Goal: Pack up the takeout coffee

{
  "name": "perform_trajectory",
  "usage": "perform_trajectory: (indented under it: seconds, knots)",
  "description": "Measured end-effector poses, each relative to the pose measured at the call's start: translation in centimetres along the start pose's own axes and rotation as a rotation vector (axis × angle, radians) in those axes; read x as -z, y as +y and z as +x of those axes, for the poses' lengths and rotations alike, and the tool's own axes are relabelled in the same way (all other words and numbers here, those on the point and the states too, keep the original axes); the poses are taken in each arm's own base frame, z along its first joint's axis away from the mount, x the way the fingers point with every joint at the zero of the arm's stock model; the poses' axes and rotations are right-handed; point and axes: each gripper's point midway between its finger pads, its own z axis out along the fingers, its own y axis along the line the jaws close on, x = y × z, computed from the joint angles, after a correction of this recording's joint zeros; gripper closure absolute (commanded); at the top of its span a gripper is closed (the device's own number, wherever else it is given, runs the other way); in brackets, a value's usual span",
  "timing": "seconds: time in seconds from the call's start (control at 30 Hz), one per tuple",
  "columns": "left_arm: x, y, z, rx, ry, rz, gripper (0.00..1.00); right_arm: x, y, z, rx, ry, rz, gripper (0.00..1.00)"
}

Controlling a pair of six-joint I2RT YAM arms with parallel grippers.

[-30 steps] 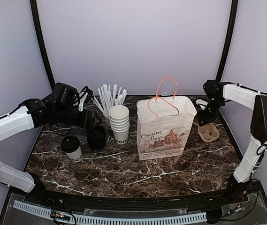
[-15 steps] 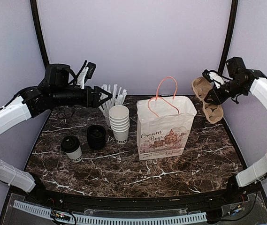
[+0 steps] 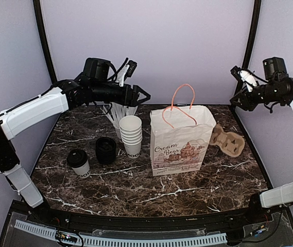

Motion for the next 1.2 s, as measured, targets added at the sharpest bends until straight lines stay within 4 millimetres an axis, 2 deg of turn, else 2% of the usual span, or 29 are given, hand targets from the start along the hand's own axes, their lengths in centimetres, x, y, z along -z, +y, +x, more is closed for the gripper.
perform_trajectory:
  seconds: [0.1, 0.17, 0.23, 0.3, 0.37, 0.43, 0.47, 0.57, 0.63, 0.67, 0.73, 0.83, 0.9, 1.0, 1.2]
  knots:
    - [-0.6, -0.4, 0.7, 0.0, 0.021, 0.011, 0.29, 0.4, -0.3, -0.1, 0.016, -0.015, 0.029, 0.61]
    - [-0.5, -0.7, 1.1, -0.002, 0.024, 0.015, 0.28, -0.4, -0.4, 1.1, 0.011, 0.014, 0.042, 0.55]
    - [-0.3, -0.6, 1.7, 0.0, 0.032, 0.01, 0.28, -2.0, -0.4, 3.9, -0.006, 0.081, 0.037, 0.47]
    - [0.2, -0.4, 2.6, 0.004, 0.042, -0.005, 0.28, -3.6, -0.2, 7.4, -0.033, 0.172, 0.024, 0.43]
    - [0.9, -0.2, 3.2, 0.007, 0.048, -0.021, 0.28, -5.1, 0.2, 10.8, -0.048, 0.27, -0.001, 0.33]
    - [1.7, -0.1, 3.6, 0.007, 0.049, -0.034, 0.28, -6.2, 0.4, 13.3, -0.05, 0.349, -0.028, 0.2]
    - [2.1, -0.1, 3.7, 0.007, 0.047, -0.038, 0.28, -6.6, 0.5, 14.3, -0.045, 0.381, -0.042, 0.18]
    - [3.3, -0.1, 3.9, 0.005, 0.034, -0.052, 0.28, -7.0, 0.2, 15.7, -0.025, 0.424, -0.048, 0.2]
    - [3.9, -0.2, 3.9, 0.004, 0.025, -0.057, 0.28, -7.2, -0.6, 15.9, -0.017, 0.427, -0.034, 0.3]
    - [4.1, -0.2, 4.0, 0.005, 0.021, -0.06, 0.28, -7.3, -1.2, 16.0, -0.015, 0.431, -0.023, 0.38]
    - [4.4, -0.1, 4.2, 0.008, 0.017, -0.064, 0.28, -7.9, -3.1, 16.3, -0.033, 0.443, 0.018, 0.48]
    - [4.5, 0.1, 4.8, 0.017, 0.02, -0.071, 0.28, -9.5, -5.5, 17.0, -0.03, 0.473, 0.051, 0.52]
    - [4.5, 0.3, 5.4, 0.024, 0.031, -0.077, 0.28, -11.0, -6.2, 18.0, -0.027, 0.506, 0.046, 0.53]
    - [4.8, 0.5, 6.1, 0.03, 0.04, -0.088, 0.28, -13.0, -6.0, 20.6, -0.029, 0.581, 0.003, 0.54]
    - [5.7, 0.7, 6.2, 0.027, 0.026, -0.107, 0.28, -12.7, -3.6, 22.3, -0.022, 0.617, -0.079, 0.5]
